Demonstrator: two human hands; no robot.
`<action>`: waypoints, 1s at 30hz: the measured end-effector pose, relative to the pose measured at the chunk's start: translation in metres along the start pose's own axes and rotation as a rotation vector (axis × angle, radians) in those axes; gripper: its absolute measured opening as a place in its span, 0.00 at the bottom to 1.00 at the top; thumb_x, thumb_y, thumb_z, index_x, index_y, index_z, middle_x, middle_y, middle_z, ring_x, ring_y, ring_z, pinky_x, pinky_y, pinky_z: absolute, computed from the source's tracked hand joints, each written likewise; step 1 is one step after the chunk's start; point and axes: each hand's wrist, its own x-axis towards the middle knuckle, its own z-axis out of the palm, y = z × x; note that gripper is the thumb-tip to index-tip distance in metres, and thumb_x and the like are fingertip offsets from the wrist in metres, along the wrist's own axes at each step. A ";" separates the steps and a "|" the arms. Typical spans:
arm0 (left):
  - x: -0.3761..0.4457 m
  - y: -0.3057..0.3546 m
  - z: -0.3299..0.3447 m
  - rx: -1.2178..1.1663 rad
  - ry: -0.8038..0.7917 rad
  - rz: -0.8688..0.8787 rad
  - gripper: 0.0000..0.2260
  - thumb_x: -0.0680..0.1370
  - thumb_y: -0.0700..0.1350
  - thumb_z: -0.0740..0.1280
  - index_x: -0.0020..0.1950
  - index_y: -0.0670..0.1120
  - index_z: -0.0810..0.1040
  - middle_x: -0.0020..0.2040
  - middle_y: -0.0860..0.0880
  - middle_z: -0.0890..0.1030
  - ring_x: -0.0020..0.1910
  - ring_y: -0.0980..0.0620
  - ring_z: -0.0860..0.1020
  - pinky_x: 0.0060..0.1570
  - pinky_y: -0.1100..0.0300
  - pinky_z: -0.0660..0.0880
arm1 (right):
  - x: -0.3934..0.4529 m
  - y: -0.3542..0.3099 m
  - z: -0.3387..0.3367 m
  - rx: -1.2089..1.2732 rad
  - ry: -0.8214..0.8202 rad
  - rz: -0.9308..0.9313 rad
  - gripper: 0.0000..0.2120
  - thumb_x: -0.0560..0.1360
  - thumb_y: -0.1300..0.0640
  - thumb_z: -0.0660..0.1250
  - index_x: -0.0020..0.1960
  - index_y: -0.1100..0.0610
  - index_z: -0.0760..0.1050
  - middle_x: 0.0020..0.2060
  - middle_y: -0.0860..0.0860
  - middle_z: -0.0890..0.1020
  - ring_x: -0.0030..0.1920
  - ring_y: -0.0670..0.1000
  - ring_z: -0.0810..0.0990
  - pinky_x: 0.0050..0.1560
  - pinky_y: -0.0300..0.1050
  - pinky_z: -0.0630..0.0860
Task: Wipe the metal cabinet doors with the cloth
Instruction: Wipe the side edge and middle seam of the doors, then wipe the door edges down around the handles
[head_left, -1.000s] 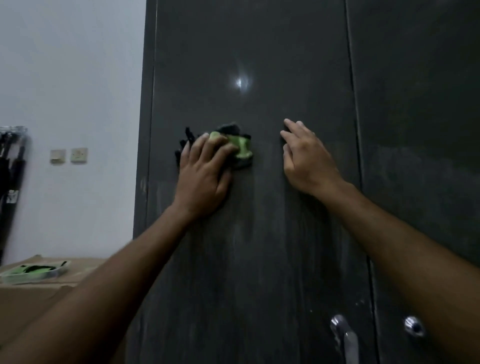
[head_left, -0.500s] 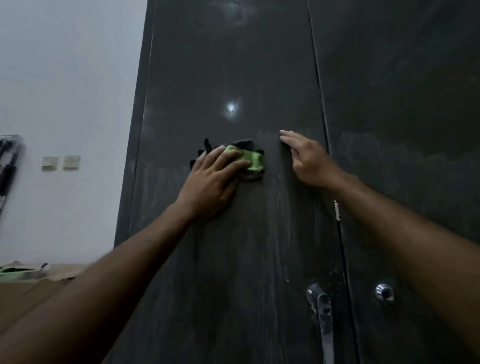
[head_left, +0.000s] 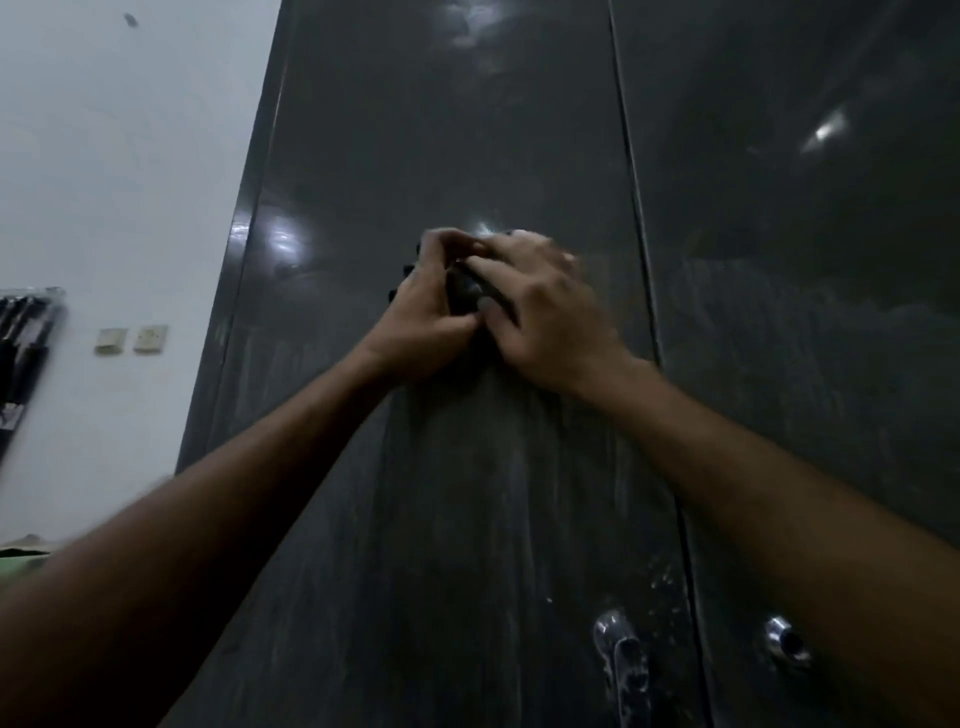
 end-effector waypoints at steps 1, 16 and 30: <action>0.001 0.003 -0.006 -0.138 0.031 -0.047 0.26 0.73 0.40 0.70 0.68 0.45 0.64 0.65 0.46 0.75 0.61 0.56 0.80 0.58 0.57 0.80 | 0.003 -0.004 0.007 -0.039 -0.070 -0.015 0.23 0.82 0.50 0.60 0.76 0.53 0.70 0.77 0.53 0.69 0.78 0.57 0.63 0.77 0.59 0.58; -0.049 -0.050 -0.011 0.704 0.139 -0.035 0.32 0.83 0.64 0.53 0.83 0.49 0.62 0.84 0.49 0.60 0.85 0.49 0.52 0.84 0.51 0.44 | 0.019 0.062 0.001 -0.350 0.158 0.401 0.22 0.78 0.51 0.59 0.71 0.47 0.75 0.68 0.57 0.75 0.67 0.63 0.72 0.71 0.59 0.63; -0.055 -0.042 -0.005 0.769 0.154 -0.003 0.31 0.82 0.60 0.54 0.80 0.44 0.68 0.81 0.43 0.66 0.82 0.41 0.61 0.82 0.43 0.52 | -0.014 0.076 -0.029 -0.358 0.143 0.388 0.22 0.74 0.60 0.61 0.67 0.52 0.79 0.66 0.57 0.78 0.66 0.65 0.73 0.72 0.60 0.65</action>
